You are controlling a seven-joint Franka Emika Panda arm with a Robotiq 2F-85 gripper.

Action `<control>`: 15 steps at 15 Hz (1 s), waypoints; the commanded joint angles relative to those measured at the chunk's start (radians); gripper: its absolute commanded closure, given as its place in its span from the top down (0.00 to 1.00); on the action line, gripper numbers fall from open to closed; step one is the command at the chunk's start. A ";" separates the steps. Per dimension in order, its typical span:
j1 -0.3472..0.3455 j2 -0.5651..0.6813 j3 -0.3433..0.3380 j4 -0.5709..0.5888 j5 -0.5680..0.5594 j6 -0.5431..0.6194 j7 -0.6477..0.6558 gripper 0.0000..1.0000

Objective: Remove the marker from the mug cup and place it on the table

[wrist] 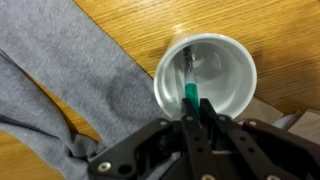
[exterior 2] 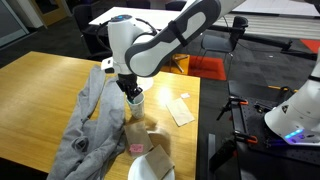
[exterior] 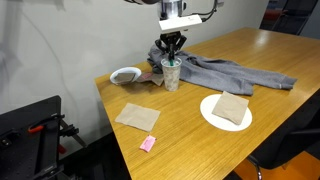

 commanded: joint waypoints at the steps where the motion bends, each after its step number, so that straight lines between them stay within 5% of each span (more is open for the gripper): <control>1: -0.015 -0.079 0.008 -0.056 -0.006 0.008 0.006 0.03; 15: -0.017 -0.352 0.011 -0.211 0.109 0.025 0.072 0.03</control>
